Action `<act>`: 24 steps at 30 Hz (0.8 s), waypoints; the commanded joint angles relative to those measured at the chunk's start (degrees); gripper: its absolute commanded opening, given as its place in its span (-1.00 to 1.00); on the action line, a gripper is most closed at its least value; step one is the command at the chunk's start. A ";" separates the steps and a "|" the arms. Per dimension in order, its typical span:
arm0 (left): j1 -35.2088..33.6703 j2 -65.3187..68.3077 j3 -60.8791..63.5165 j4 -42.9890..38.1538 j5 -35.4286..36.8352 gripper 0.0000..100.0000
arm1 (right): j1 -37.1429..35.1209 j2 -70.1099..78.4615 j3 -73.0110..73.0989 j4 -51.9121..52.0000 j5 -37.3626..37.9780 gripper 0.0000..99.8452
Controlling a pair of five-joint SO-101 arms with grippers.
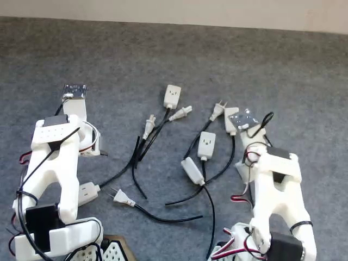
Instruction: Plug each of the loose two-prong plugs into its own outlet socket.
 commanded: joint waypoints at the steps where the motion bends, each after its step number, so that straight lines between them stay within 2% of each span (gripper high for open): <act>1: 0.92 -0.22 -0.22 -0.44 0.35 -0.45 | -1.54 -0.40 0.13 -1.19 -3.25 -0.99; 4: 0.92 -0.40 -0.22 -0.62 0.26 -0.45 | -0.04 -0.40 0.22 1.89 -3.25 -0.97; 11: 0.92 -0.57 -0.22 -0.62 0.18 -0.45 | 0.57 -0.40 0.40 5.41 -3.25 -0.76; 24: 0.92 -0.57 -0.22 -0.35 0.18 -0.45 | 0.48 0.22 2.07 5.23 -3.25 -0.76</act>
